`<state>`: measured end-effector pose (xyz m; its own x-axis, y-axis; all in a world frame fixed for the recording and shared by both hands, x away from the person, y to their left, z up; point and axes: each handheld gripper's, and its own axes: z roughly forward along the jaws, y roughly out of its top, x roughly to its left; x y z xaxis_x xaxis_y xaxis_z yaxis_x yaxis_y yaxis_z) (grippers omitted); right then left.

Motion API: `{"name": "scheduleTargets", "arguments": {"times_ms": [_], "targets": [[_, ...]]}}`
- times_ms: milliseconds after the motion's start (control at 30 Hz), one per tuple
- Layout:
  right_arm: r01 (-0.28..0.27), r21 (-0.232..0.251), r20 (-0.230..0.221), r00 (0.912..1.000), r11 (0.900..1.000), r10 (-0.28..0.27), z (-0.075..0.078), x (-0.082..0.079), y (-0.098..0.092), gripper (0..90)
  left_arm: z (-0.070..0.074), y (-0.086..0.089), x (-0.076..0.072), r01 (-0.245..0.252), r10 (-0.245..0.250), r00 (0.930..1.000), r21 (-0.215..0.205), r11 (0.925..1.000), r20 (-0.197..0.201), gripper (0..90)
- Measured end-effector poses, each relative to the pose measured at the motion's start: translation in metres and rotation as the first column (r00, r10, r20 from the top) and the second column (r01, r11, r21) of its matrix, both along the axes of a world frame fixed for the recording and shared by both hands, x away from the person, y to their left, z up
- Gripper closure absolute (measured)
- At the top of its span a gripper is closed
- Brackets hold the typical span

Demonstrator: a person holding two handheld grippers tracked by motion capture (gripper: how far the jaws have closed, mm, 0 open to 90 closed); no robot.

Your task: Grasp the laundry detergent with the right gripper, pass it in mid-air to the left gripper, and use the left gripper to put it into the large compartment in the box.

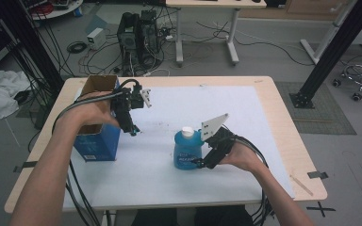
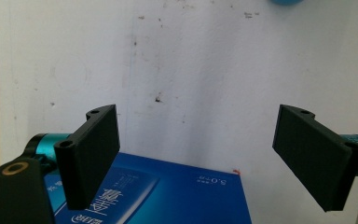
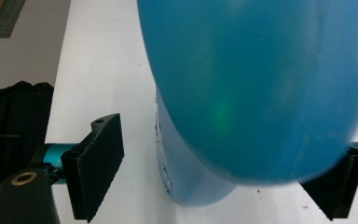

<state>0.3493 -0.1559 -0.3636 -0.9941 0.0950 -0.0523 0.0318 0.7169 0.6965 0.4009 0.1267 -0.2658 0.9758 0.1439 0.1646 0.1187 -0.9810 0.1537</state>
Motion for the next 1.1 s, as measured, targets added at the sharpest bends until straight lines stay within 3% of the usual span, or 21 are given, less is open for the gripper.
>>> {"name": "scheduleTargets", "arguments": {"times_ms": [133,267,333,367,500,533,667,767,833,933,1000,1033,1067,1100], "targets": [[0.006,-0.011,-0.039,0.9992,1.000,-0.006,-0.005,0.001,0.004,13.8,-0.001,0.001,0.000,-0.002,0.002,1.0000,-0.002,1.0000,-0.004,14.7],[-0.019,0.010,-0.082,0.9964,1.000,0.020,-0.010,0.005,0.007,13.8,-0.003,0.002,-0.001,-0.009,0.009,1.0000,-0.007,0.9999,-0.004,14.7],[-0.056,0.024,-0.069,0.9960,0.998,0.058,-0.013,0.009,0.008,13.8,-0.004,0.003,0.000,-0.005,0.005,1.0000,-0.005,1.0000,-0.007,14.7],[-0.052,0.020,-0.088,0.9946,0.998,0.054,-0.014,0.008,0.008,13.8,-0.004,0.003,0.000,-0.010,0.010,0.9999,-0.009,0.9999,-0.005,14.7],[-0.068,0.049,-0.069,0.9951,0.997,0.071,-0.018,0.012,0.009,13.8,-0.006,0.005,-0.001,-0.023,0.023,0.9997,-0.022,0.9995,-0.007,14.7],[-0.038,0.033,-0.104,0.9937,0.999,0.042,-0.017,0.010,0.008,13.9,-0.006,0.005,-0.001,-0.022,0.022,0.9997,-0.021,0.9995,-0.006,14.7],[-0.063,0.075,-0.075,0.9948,0.995,0.068,-0.020,0.014,0.008,14.0,-0.006,0.006,-0.001,-0.025,0.025,0.9997,-0.022,0.9994,-0.007,14.7],[-0.043,0.061,-0.097,0.9941,0.997,0.049,-0.021,0.012,0.007,14.1,-0.006,0.007,-0.001,-0.030,0.029,0.9995,-0.025,0.9993,-0.007,14.7],[-0.072,0.082,-0.068,0.9947,0.994,0.077,-0.022,0.015,0.008,14.1,-0.006,0.007,-0.001,-0.029,0.029,0.9996,-0.027,0.9992,-0.004,14.7],[-0.049,0.075,-0.097,0.9938,0.996,0.056,-0.022,0.013,0.008,14.1,-0.007,0.006,0.000,-0.026,0.025,0.9997,-0.025,0.9993,-0.005,14.7],[-0.064,0.082,-0.079,0.9943,0.995,0.071,-0.022,0.015,0.008,14.1,-0.008,0.006,-0.001,-0.029,0.029,0.9996,-0.027,0.9992,-0.007,14.7],[-0.050,0.066,-0.104,0.9930,0.997,0.057,-0.022,0.013,0.007,14.2,-0.008,0.006,0.000,-0.027,0.027,0.9996,-0.026,0.9993,-0.009,14.7],[-0.067,0.078,-0.074,0.9946,0.995,0.073,-0.023,0.015,0.008,14.2,-0.008,0.006,0.000,-0.027,0.027,0.9996,-0.024,0.9994,-0.009,14.7],[-0.053,0.062,-0.094,0.9938,0.997,0.059,-0.022,0.014,0.008,14.2,-0.008,0.006,0.000,-0.024,0.024,0.9997,-0.024,0.9994,-0.008,14.7]]}}
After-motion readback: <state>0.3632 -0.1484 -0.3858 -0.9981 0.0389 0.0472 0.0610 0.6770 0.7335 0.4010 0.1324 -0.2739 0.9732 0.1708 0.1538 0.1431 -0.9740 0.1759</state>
